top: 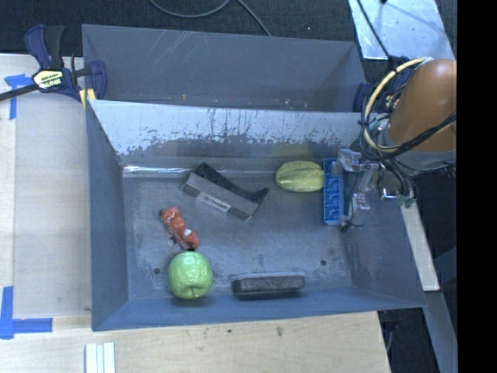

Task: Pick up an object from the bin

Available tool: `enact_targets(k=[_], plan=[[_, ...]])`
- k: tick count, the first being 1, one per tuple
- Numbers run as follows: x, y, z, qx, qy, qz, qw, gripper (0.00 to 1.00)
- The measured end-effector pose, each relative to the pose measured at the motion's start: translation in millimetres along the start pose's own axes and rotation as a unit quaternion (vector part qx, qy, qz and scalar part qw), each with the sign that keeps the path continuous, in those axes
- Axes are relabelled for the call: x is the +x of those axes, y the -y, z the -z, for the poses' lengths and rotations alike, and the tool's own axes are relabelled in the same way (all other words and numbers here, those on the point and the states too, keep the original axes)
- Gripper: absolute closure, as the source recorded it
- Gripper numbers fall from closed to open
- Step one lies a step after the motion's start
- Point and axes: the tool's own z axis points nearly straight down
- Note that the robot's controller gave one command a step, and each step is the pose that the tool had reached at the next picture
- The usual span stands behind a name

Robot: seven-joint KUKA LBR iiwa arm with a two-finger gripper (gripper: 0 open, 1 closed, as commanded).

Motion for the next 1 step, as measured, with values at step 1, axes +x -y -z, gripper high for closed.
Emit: enact_targets(k=[1], plan=[[-16.8, -7.3, -36.4, 0.0, 0.0007, 0.031, 0.9995, 0.0]])
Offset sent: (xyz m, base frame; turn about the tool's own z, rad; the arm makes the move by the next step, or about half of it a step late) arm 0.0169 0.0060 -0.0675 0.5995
